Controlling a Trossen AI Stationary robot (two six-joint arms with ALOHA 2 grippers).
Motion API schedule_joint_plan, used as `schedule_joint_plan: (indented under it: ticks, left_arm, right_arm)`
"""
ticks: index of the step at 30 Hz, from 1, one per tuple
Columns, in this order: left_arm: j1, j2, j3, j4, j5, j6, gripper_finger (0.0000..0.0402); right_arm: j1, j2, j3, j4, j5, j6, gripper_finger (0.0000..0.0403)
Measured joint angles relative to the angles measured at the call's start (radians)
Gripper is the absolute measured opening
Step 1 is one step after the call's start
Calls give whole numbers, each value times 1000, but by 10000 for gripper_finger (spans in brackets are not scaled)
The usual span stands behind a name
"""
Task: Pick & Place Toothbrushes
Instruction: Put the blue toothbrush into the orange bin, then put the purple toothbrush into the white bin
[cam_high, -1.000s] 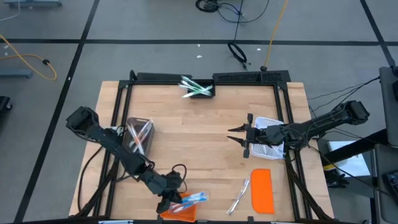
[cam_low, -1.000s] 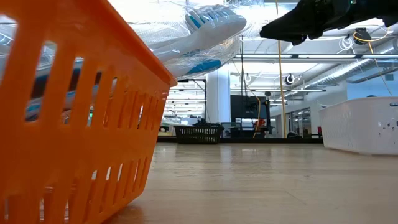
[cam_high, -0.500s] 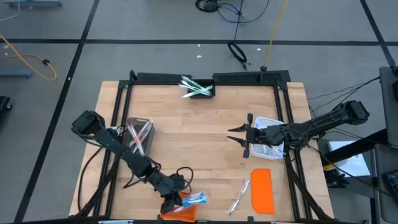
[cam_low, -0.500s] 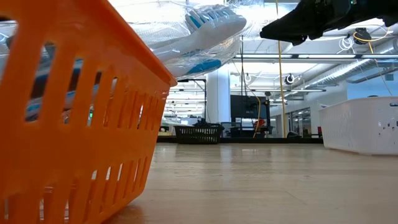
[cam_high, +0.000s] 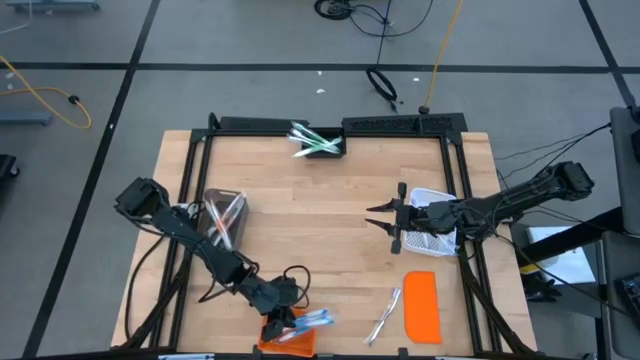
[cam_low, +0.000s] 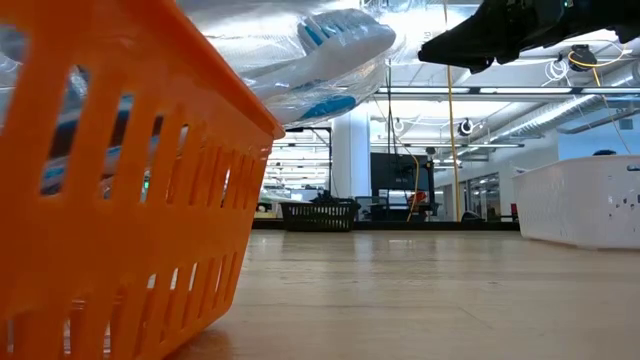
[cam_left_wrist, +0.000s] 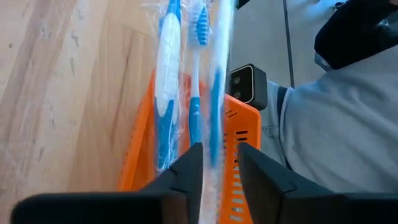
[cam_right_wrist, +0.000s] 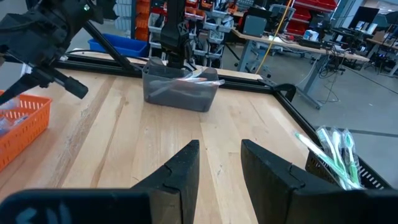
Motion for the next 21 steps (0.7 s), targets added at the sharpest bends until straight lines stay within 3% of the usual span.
schedule_joint_plan:
  ticks: [10,13,18,21]
  left_arm:
    - [9,0,0,0,2,67,166]
    - [27,0,0,1,15,136,170]
    - [68,0,0,0,70,186,166]
    - [96,0,0,0,94,213,163]
  right_arm:
    - [0,0,0,-21,-6,1,112]
    - [0,0,0,-72,-91,24,112]
    - [0,0,0,-202,-357,92,112]
    - [18,4,0,-292,-455,150,112]
